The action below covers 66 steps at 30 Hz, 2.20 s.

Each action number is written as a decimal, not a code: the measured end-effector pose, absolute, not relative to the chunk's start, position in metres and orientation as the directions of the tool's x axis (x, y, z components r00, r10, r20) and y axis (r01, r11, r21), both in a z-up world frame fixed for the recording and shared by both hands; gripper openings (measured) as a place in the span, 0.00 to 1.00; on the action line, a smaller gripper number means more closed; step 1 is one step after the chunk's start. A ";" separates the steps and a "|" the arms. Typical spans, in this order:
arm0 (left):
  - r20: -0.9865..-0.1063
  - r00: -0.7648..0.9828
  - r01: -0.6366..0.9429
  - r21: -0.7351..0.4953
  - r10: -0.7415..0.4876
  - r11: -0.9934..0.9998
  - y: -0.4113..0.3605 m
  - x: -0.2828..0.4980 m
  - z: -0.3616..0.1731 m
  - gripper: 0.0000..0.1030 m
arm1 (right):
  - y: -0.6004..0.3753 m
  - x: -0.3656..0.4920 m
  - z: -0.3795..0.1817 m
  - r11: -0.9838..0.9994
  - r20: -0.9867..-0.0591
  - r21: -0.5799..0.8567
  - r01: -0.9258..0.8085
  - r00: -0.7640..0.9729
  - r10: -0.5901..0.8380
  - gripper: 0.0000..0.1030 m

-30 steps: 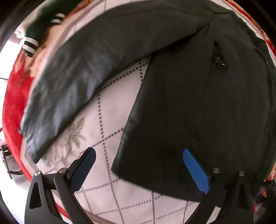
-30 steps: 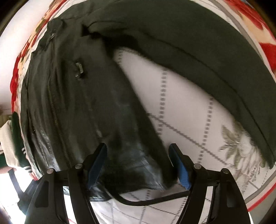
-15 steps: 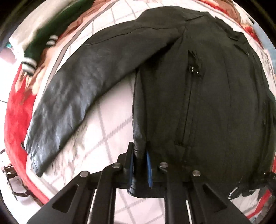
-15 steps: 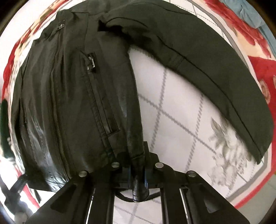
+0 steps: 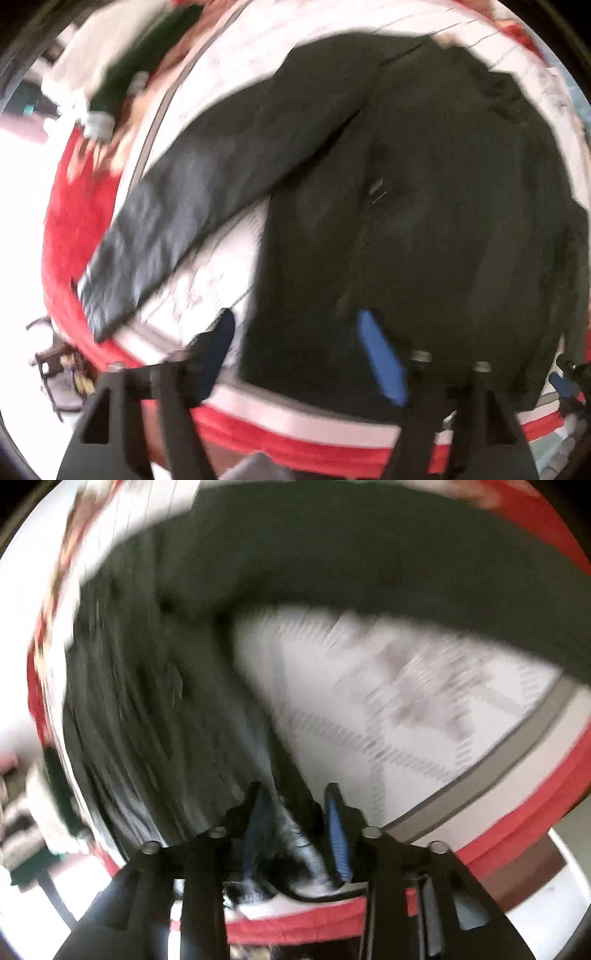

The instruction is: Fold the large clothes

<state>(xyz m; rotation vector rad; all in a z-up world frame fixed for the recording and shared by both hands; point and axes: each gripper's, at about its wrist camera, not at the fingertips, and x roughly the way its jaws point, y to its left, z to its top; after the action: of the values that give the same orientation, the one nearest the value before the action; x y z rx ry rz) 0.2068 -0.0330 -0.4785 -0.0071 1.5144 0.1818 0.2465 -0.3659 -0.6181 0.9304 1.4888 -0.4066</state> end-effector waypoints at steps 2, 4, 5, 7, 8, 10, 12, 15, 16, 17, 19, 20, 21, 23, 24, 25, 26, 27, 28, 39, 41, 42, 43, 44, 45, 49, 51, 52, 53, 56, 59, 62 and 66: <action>-0.985 0.106 -0.052 0.133 0.138 0.990 -0.061 0.228 -0.480 0.84 | -0.391 0.237 -0.610 0.511 -0.951 0.286 0.811 0.175 0.255 0.52; -0.983 0.133 0.016 0.130 0.127 0.991 -0.098 0.256 -0.487 0.94 | -0.419 0.216 -0.610 0.372 -0.950 0.298 0.879 0.234 0.208 0.69; -0.984 0.138 0.046 0.123 0.116 0.991 -0.114 0.263 -0.493 0.95 | -0.436 0.198 -0.617 0.284 -0.950 0.300 0.911 0.259 0.172 0.70; -0.985 0.143 0.086 0.112 0.099 0.990 -0.146 0.270 -0.507 0.95 | -0.485 0.174 -0.623 0.131 -0.947 0.317 0.939 0.307 0.095 0.71; -0.985 0.136 0.119 0.123 0.107 0.985 -0.167 0.272 -0.518 0.95 | -0.507 0.156 -0.631 0.040 -0.934 0.355 0.934 0.353 0.055 0.71; -0.981 0.129 0.156 0.162 0.142 0.974 -0.196 0.275 -0.535 0.95 | -0.525 0.141 -0.644 -0.068 -0.898 0.437 0.897 0.439 0.022 0.71; -0.978 0.125 0.180 0.185 0.165 0.966 -0.217 0.273 -0.551 0.95 | -0.542 0.135 -0.648 -0.149 -0.861 0.508 0.848 0.506 -0.052 0.47; -0.973 0.111 0.201 0.221 0.202 0.954 -0.234 0.271 -0.574 0.97 | -0.566 0.126 -0.635 -0.162 -0.840 0.538 0.827 0.510 -0.187 0.03; -0.971 0.110 0.202 0.231 0.213 0.952 -0.237 0.270 -0.578 1.00 | -0.577 0.119 -0.633 -0.168 -0.837 0.541 0.824 0.507 -0.206 0.03; -0.969 0.112 0.191 0.240 0.222 0.952 -0.238 0.270 -0.583 1.00 | -0.600 0.109 -0.631 -0.169 -0.834 0.546 0.821 0.512 -0.207 0.05; -0.973 0.093 0.154 0.223 0.211 0.963 -0.236 0.269 -0.587 1.00 | -0.615 0.120 -0.649 -0.160 -0.823 0.567 0.808 0.548 -0.146 0.21; -0.978 0.081 0.130 0.204 0.194 0.970 -0.231 0.271 -0.589 1.00 | -0.623 0.130 -0.661 -0.162 -0.806 0.591 0.790 0.578 -0.124 0.36; -0.982 0.071 0.111 0.185 0.178 0.977 -0.228 0.272 -0.590 1.00 | -0.627 0.130 -0.665 -0.164 -0.772 0.635 0.755 0.623 -0.124 0.46; -0.991 0.042 0.054 0.130 0.128 0.990 -0.215 0.272 -0.593 1.00 | -0.636 0.120 -0.667 -0.184 -0.712 0.700 0.690 0.692 -0.118 0.57; -0.994 0.025 0.026 0.103 0.102 0.994 -0.210 0.271 -0.593 1.00 | -0.636 0.116 -0.667 -0.197 -0.689 0.722 0.663 0.715 -0.120 0.57; -0.996 0.018 0.015 0.089 0.089 0.996 -0.208 0.269 -0.593 1.00 | -0.638 0.121 -0.670 -0.209 -0.671 0.738 0.642 0.731 -0.125 0.57; -0.996 0.015 0.018 0.088 0.087 0.996 -0.209 0.267 -0.593 1.00 | -0.641 0.121 -0.673 -0.222 -0.644 0.760 0.610 0.754 -0.134 0.57; -0.996 0.013 0.026 0.090 0.090 0.996 -0.210 0.265 -0.593 1.00 | -0.643 0.121 -0.675 -0.231 -0.629 0.772 0.592 0.764 -0.145 0.57; -0.996 0.011 0.026 0.092 0.092 0.995 -0.208 0.267 -0.593 1.00 | -0.644 0.116 -0.676 -0.242 -0.623 0.777 0.582 0.768 -0.153 0.55; -0.963 0.143 0.111 0.244 0.228 0.963 -0.249 0.325 -0.568 1.00 | -0.649 0.184 -0.603 -0.068 -0.636 0.767 0.639 0.741 -0.216 0.05; -0.958 0.177 0.108 0.247 0.226 0.963 -0.264 0.340 -0.565 1.00 | -0.642 0.195 -0.576 0.001 -0.623 0.770 0.638 0.752 -0.213 0.05; -0.960 0.178 0.103 0.236 0.216 0.966 -0.267 0.347 -0.567 1.00 | -0.635 0.205 -0.558 0.042 -0.617 0.770 0.637 0.760 -0.207 0.05; -0.963 0.164 0.096 0.230 0.213 0.968 -0.269 0.358 -0.573 1.00 | -0.627 0.216 -0.543 0.081 -0.611 0.769 0.634 0.767 -0.198 0.05; -0.965 0.155 0.092 0.227 0.211 0.970 -0.270 0.363 -0.574 1.00 | -0.618 0.226 -0.529 0.120 -0.604 0.769 0.628 0.775 -0.187 0.05; -0.970 0.139 0.084 0.212 0.199 0.974 -0.269 0.371 -0.579 1.00 | -0.607 0.239 -0.514 0.166 -0.600 0.764 0.624 0.781 -0.174 0.05; -0.985 0.089 0.049 0.156 0.151 0.987 -0.242 0.388 -0.589 1.00 | -0.552 0.295 -0.467 0.322 -0.593 0.743 0.587 0.800 -0.090 0.05; -0.994 0.073 0.021 0.084 0.082 0.996 -0.222 0.391 -0.585 1.00 | -0.513 0.334 -0.455 0.438 -0.616 0.698 0.567 0.787 -0.037 0.05; -0.996 0.079 0.001 0.045 0.045 0.999 -0.210 0.391 -0.579 1.00 | -0.494 0.349 -0.452 0.482 -0.624 0.681 0.551 0.781 -0.011 0.05; -0.995 0.090 -0.022 0.045 0.047 0.999 -0.196 0.391 -0.572 1.00 | -0.474 0.361 -0.451 0.522 -0.635 0.664 0.535 0.772 0.016 0.05; -0.987 0.124 -0.099 0.087 0.099 0.991 -0.141 0.387 -0.549 1.00 | -0.400 0.416 -0.458 0.680 -0.692 0.577 0.453 0.714 0.112 0.05; -0.975 0.151 -0.193 0.130 0.161 0.972 -0.077 0.380 -0.533 1.00 | -0.312 0.454 -0.485 0.838 -0.775 0.434 0.331 0.611 0.160 0.05; -0.953 0.163 -0.280 0.204 0.256 0.938 -0.009 0.367 -0.522 1.00 | -0.210 0.484 -0.521 0.957 -0.850 0.261 0.125 0.499 0.167 0.04; -0.937 0.129 -0.363 0.259 0.324 0.895 0.059 0.351 -0.514 1.00 | -0.098 0.492 -0.587 0.984 -0.955 0.079 -0.161 0.269 0.121 0.13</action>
<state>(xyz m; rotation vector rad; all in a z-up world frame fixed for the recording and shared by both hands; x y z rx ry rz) 0.3514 0.0585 -0.5144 -0.0340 1.3519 0.4991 0.4916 -0.0985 -0.5870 -0.0355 1.2842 0.1899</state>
